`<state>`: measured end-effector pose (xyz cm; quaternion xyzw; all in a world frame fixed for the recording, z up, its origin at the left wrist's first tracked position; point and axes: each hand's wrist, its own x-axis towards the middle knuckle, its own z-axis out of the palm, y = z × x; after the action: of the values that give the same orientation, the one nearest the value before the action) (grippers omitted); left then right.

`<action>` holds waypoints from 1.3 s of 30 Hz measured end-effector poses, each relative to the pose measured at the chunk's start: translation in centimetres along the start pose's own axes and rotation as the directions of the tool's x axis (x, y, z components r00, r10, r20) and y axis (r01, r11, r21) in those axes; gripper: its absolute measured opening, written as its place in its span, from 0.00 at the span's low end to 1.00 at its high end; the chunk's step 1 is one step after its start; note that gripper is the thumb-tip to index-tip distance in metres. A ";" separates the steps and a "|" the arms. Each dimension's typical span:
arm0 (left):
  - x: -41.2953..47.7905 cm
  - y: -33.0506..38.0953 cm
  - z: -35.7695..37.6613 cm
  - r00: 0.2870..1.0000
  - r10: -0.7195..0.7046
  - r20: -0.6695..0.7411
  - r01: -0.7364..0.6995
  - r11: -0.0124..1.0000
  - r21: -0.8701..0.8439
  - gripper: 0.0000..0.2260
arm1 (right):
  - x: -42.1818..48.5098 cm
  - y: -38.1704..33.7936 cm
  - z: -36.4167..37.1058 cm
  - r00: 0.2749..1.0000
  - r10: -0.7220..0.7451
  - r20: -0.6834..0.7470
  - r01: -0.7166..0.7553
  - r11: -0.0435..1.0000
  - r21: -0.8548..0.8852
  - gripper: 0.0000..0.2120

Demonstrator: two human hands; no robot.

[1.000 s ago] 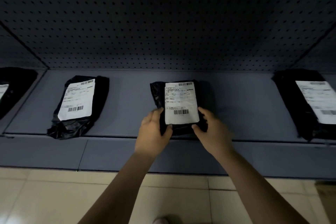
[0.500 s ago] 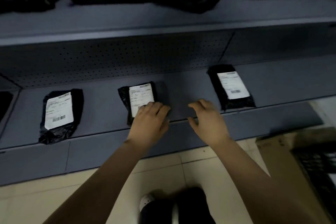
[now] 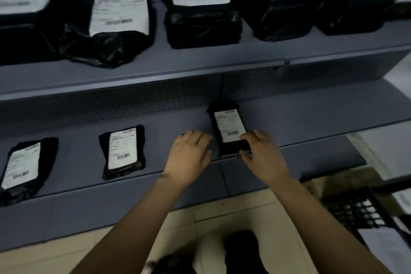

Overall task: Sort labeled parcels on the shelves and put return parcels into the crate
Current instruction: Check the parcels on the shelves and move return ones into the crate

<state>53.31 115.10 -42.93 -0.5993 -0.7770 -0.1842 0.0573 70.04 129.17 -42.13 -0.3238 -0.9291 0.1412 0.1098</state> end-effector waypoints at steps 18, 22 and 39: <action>5.2 4.7 12.6 0.937 -0.316 0.152 0.310 0.949 0.062 0.13 | 6.0 13.3 5.8 0.977 -0.125 0.175 0.107 0.988 0.112 0.15; 5.0 3.4 16.0 0.880 -0.448 0.160 0.457 0.889 -0.028 0.17 | 7.0 14.1 9.0 0.978 -0.047 0.203 0.011 0.984 0.177 0.19; 5.5 1.8 24.3 0.702 -0.638 0.317 0.582 0.256 -0.772 0.26 | 8.7 15.1 15.5 0.920 0.104 0.377 -0.337 0.700 0.629 0.25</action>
<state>56.66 129.13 -63.35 -0.1971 -0.7572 -0.5532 -0.2860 67.43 143.02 -60.66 -0.3443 -0.7701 0.5343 0.0542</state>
